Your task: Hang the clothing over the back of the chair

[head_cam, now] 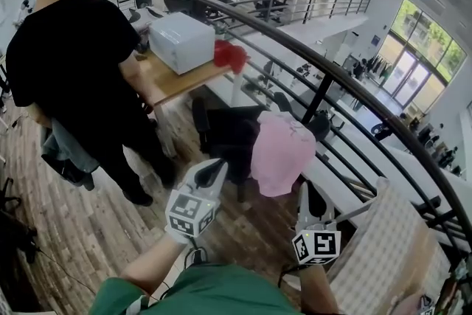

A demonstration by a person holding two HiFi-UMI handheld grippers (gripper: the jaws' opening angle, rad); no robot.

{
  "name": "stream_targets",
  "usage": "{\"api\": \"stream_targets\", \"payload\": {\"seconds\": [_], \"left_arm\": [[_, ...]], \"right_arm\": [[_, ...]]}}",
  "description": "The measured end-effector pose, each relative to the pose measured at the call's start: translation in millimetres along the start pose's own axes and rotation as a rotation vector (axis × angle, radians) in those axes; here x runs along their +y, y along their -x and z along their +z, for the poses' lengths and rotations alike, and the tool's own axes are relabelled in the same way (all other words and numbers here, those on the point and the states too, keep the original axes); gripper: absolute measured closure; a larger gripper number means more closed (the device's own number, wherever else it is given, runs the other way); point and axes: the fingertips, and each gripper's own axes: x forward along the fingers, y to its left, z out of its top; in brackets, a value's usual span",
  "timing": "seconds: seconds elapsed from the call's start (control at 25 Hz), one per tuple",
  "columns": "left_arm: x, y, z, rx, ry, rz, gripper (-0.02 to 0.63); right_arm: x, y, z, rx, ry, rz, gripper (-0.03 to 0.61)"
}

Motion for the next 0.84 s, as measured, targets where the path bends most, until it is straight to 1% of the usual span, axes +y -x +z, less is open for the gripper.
{"api": "stream_targets", "payload": {"seconds": [0.52, 0.84], "left_arm": [[1.2, 1.9, -12.6, 0.021, 0.027, 0.010, 0.583], [3.5, 11.0, -11.7, 0.032, 0.038, 0.016, 0.583]], "right_arm": [[-1.1, 2.5, -8.8, 0.022, -0.001, 0.001, 0.575], [5.7, 7.2, -5.5, 0.025, -0.007, 0.004, 0.575]]}}
